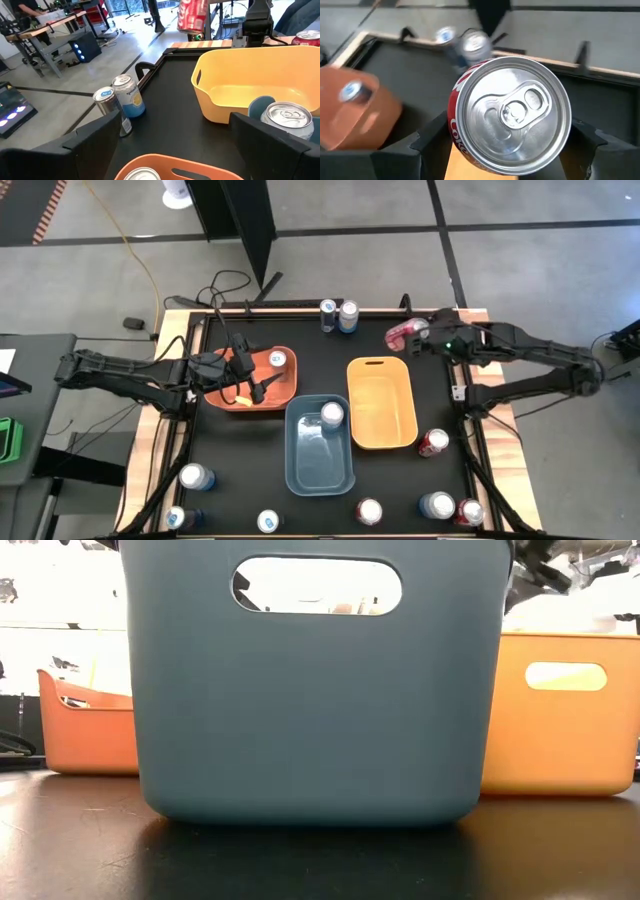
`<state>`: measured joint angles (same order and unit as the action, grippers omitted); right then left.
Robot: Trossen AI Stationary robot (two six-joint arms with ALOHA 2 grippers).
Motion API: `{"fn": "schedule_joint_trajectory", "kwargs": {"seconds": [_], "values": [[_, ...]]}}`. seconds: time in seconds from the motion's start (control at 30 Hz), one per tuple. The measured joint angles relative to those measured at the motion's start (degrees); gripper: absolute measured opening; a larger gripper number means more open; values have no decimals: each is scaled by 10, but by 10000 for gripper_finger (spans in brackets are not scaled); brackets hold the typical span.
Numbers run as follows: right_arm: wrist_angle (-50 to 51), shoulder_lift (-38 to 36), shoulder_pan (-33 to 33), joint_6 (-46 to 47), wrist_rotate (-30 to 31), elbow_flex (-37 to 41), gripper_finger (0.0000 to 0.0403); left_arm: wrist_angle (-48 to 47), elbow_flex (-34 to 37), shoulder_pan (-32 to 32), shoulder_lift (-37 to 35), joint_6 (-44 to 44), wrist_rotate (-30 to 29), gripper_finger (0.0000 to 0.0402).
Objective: Sort soda cans
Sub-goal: Put the top red-white soda can into the yellow bin
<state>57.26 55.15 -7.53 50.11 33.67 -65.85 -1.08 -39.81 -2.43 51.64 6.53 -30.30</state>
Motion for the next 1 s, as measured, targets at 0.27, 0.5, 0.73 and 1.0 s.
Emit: {"fn": "schedule_joint_trajectory", "kwargs": {"seconds": [0.27, 0.5, 0.73, 1.0], "values": [[8, 85, 94, 10, -25, -32, 294, 0, 0, 0, 0, -3, 0, 366], [81, 157, 129, 86, -25, -36, 293, -1, 0, 0, 0, -4, 0, 366], [89, 222, 132, 130, -25, -36, 293, -1, 0, 0, 0, -4, 0, 366], [110, 313, 132, 181, -25, -36, 293, -9, 0, 0, 0, -4, 0, 366]]}}
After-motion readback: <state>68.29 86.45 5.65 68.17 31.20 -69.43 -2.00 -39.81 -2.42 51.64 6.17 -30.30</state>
